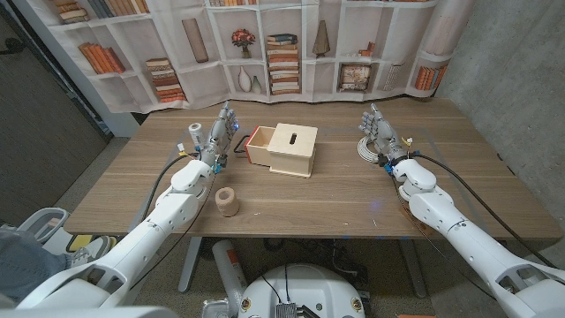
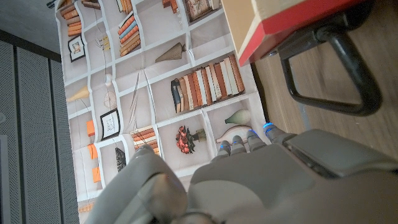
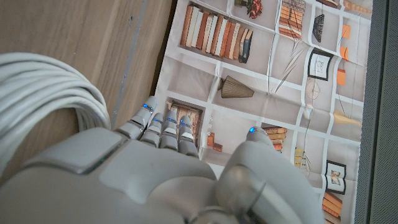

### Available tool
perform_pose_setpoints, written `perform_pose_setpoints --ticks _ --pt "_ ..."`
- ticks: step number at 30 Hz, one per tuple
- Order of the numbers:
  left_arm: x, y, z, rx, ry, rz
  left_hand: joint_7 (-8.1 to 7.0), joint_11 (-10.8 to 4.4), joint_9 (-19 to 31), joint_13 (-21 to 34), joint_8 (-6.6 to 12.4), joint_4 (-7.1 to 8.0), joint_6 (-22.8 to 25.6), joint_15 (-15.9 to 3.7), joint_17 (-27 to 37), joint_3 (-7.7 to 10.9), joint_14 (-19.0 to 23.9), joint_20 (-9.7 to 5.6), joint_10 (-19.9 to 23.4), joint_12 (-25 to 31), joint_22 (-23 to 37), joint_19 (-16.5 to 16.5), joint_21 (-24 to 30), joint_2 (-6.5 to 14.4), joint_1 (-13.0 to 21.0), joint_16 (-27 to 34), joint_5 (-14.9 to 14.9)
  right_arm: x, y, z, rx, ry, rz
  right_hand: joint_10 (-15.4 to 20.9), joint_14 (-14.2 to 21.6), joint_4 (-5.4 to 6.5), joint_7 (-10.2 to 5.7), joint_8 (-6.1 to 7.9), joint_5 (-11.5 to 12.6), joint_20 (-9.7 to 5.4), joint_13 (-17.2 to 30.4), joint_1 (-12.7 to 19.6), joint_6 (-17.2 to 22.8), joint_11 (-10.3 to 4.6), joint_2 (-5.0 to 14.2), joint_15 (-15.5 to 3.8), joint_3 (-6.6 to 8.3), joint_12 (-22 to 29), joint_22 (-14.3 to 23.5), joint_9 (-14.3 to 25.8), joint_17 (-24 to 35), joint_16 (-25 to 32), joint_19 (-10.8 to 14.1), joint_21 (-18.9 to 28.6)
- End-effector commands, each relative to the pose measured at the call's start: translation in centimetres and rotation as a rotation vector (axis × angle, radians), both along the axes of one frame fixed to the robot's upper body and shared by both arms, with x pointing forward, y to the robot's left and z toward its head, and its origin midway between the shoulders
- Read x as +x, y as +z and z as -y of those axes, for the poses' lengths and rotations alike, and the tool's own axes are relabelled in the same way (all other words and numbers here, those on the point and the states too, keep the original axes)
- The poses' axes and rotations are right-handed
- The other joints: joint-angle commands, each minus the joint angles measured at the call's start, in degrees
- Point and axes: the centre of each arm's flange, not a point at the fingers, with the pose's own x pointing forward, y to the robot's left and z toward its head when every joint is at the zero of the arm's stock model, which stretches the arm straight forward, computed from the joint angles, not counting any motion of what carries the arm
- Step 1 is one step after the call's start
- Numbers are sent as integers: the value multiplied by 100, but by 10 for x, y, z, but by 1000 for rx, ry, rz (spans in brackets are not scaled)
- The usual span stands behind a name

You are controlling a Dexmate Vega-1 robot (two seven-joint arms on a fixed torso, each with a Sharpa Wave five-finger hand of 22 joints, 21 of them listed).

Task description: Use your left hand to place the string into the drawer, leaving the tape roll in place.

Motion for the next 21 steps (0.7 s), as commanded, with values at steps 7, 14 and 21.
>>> perform_pose_setpoints --ticks 7,14,21 --pt "-2 -5 2 -14 0 -11 16 12 25 -3 49 7 -204 12 7 4 -714 -70 -431 61 30 -1325 17 47 104 63 47 -1 -4 -3 6 -8 -13 114 39 -11 -4 19 21 26 9 61 36 30 11 34 40 47 19 27 31 22 88 -3" --pt "-7 -1 2 9 -28 -17 43 24 25 -13 72 -24 -109 33 3 8 -539 -52 -257 116 28 -1215 33 95 161 106 76 2 -5 -3 3 -9 -16 148 61 -14 0 15 15 37 10 62 41 27 21 34 40 50 20 26 31 18 99 -20" --pt "-16 5 -5 39 1 5 51 36 25 -17 85 -41 -50 37 1 11 -464 -55 -163 141 27 -1160 37 127 196 116 91 3 -4 -8 -5 -7 -12 153 67 -16 -2 14 11 36 10 61 48 24 25 36 39 45 21 26 32 11 102 -33"
